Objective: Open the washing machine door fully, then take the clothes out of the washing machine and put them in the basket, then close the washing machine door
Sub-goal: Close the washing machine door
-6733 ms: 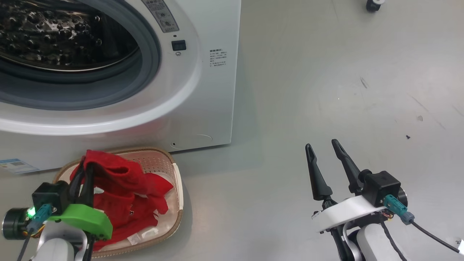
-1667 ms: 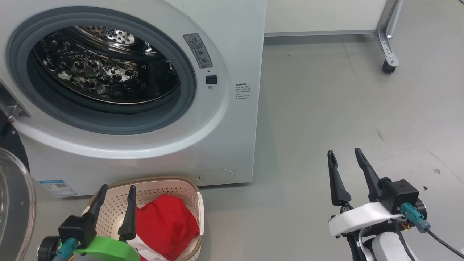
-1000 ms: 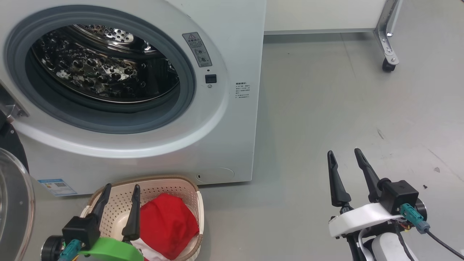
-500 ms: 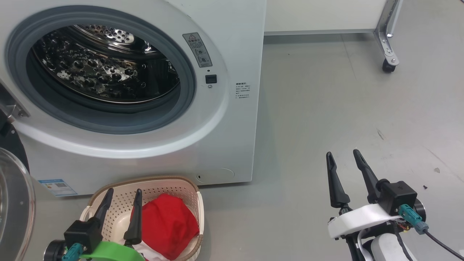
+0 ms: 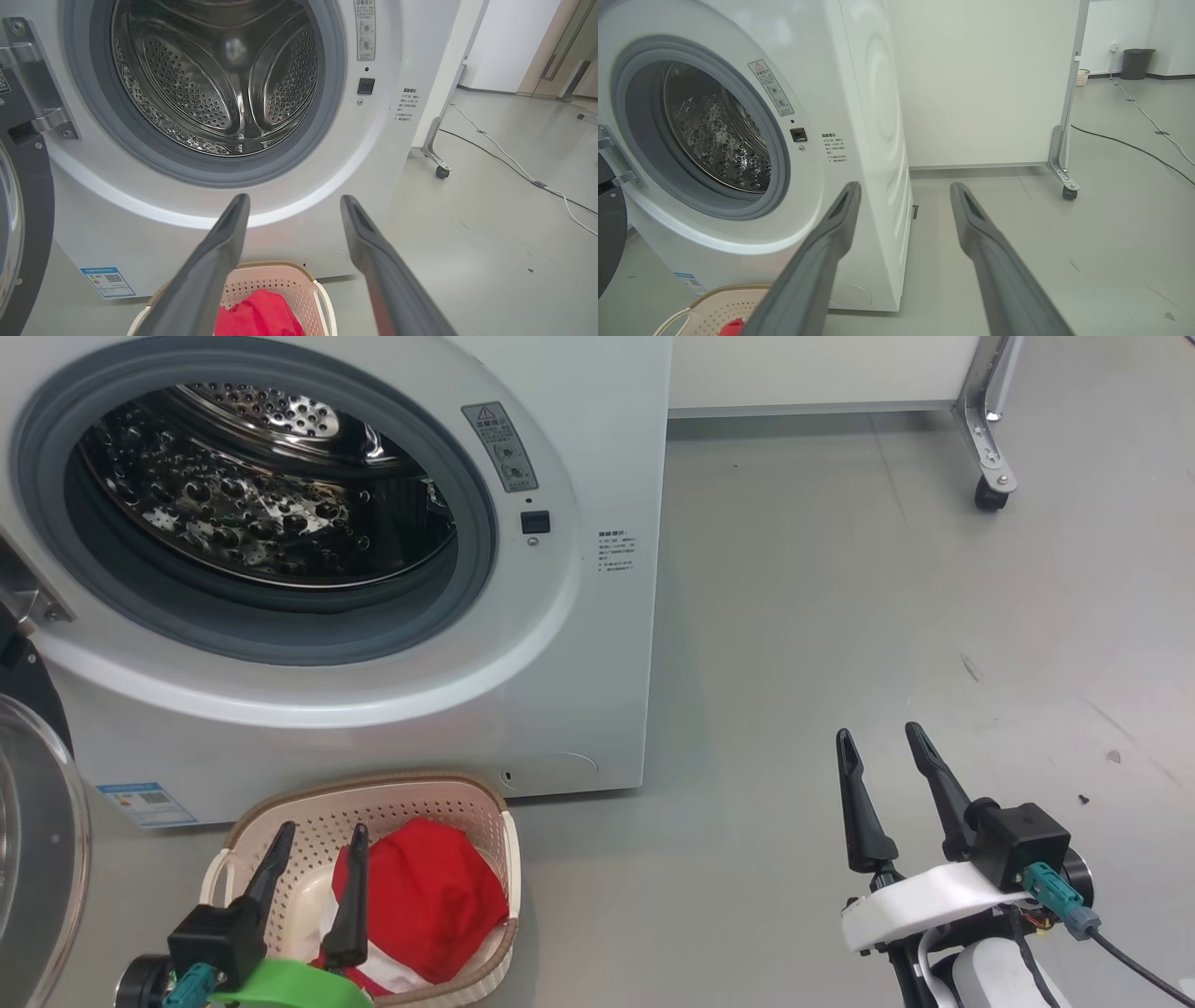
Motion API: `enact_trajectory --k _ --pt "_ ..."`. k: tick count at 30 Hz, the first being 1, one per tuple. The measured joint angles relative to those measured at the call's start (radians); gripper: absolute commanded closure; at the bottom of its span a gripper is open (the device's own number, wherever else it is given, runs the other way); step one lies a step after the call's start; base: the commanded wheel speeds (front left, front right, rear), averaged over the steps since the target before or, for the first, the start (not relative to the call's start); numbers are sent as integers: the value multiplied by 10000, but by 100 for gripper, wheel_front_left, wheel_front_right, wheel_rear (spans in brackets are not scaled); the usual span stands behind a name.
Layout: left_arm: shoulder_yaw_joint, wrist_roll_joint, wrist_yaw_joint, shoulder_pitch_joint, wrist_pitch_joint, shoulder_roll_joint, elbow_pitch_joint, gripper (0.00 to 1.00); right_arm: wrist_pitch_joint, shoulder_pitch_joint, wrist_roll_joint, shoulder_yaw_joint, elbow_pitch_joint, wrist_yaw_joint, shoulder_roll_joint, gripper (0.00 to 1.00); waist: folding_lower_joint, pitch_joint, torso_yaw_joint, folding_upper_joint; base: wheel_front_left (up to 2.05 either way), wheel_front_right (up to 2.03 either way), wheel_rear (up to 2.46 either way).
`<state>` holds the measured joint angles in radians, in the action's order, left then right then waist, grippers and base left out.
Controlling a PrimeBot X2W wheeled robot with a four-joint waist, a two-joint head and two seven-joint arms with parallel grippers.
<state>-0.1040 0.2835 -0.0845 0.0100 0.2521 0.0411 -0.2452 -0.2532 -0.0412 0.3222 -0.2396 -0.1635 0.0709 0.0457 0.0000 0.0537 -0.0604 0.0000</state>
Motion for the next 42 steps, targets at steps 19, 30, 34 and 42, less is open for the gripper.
enact_trajectory --k 19,30,34,42 --pt "23 -8 102 -1 0 0 144 0 0 0 17 25 6 -6 -2 0 0 193 61 0 -115 115 0" --pt "25 -19 104 -1 0 0 190 0 2 -1 25 21 6 -13 -2 0 0 248 119 0 -82 82 0" --pt "33 -19 102 -1 0 0 232 0 0 -1 27 15 4 -13 0 0 0 249 135 0 -53 53 0" --pt "27 -19 104 -1 0 0 274 0 0 -3 27 -2 0 -13 0 0 0 239 153 0 -28 28 0"
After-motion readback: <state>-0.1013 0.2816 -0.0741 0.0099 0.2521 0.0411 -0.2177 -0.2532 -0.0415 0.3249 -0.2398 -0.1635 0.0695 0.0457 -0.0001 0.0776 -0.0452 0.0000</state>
